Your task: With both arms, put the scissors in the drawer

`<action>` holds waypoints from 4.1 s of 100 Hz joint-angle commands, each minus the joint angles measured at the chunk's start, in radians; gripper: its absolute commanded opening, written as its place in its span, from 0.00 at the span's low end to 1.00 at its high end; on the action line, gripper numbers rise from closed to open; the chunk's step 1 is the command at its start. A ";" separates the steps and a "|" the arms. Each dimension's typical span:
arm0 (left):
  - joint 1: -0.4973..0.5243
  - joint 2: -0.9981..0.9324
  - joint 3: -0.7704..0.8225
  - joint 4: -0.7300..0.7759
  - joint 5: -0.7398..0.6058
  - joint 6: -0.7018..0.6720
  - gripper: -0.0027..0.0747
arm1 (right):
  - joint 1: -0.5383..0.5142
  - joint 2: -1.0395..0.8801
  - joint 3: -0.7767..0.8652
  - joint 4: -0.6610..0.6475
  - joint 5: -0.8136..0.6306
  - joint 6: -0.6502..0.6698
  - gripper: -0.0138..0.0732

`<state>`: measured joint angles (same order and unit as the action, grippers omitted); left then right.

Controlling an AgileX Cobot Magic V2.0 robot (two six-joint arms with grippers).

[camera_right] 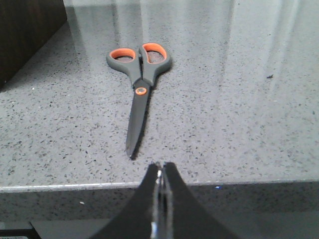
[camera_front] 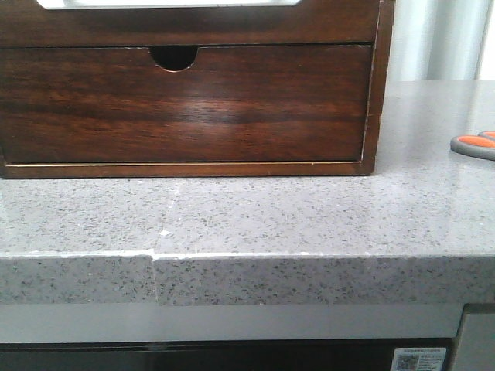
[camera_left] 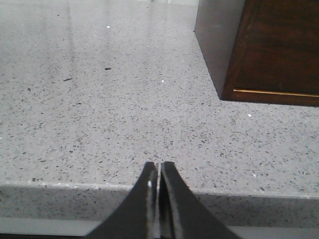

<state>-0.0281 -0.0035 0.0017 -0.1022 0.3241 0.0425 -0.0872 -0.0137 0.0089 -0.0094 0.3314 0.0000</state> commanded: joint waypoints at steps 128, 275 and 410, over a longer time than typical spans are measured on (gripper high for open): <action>-0.001 -0.028 0.020 -0.042 -0.287 -0.008 0.01 | -0.003 -0.013 0.030 -0.010 -0.035 0.000 0.09; -0.001 -0.006 -0.078 -0.078 -0.313 -0.008 0.01 | -0.003 -0.013 -0.013 0.037 -0.481 0.000 0.09; -0.019 0.386 -0.390 0.092 -0.392 -0.008 0.30 | -0.003 0.355 -0.354 0.183 0.005 0.000 0.09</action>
<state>-0.0281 0.3522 -0.3527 -0.0877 0.0159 0.0425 -0.0872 0.3237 -0.3100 0.1654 0.4056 0.0000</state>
